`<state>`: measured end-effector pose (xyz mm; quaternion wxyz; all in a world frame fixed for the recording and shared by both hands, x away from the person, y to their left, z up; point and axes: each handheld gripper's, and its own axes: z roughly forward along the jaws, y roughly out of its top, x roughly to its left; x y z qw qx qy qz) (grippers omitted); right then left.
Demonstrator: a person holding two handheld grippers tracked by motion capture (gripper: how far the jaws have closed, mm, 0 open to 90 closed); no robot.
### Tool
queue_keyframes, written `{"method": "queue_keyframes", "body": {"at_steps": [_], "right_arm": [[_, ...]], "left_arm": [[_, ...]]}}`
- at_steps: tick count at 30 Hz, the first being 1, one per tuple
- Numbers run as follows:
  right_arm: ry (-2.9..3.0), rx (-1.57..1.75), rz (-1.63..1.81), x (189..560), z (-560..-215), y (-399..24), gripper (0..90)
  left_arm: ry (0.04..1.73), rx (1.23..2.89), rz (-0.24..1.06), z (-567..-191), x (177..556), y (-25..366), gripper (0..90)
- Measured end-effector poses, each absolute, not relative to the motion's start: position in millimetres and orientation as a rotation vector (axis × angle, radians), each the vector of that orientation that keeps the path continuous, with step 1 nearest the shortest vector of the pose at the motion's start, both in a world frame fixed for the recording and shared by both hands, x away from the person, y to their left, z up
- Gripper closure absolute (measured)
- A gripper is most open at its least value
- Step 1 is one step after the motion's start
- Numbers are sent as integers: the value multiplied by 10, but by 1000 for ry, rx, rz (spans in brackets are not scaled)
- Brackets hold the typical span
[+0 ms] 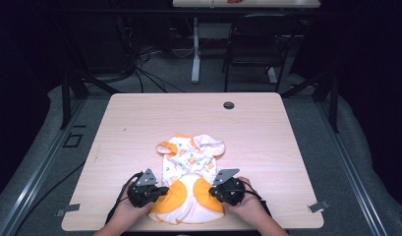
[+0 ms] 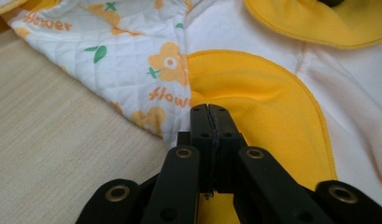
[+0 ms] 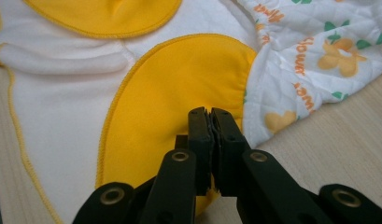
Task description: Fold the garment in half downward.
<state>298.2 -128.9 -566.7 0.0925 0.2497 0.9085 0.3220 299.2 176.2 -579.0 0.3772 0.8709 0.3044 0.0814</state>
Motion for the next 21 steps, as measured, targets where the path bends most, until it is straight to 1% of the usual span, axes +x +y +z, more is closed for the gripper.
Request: {"method": "queue_keyframes", "body": {"at_steps": [2,10,14,18,21], "right_arm": [[2700,772,992,2996,-5664,-1295,829],[2625,815,1069,3082,-5592,-1376,785],[2601,837,1068,3134,-5609,-1408,736],[2596,870,1070,3223,-5588,-1420,663],[2598,865,1046,3306,-5548,-1405,640]], "left_arm": [[772,2230,193,-5781,3006,1768,882],[788,2180,237,-5722,3103,1794,771],[809,2151,250,-5709,3170,1837,722],[830,2148,279,-5716,3273,1861,662],[838,2138,245,-5670,3396,1895,627]]}}
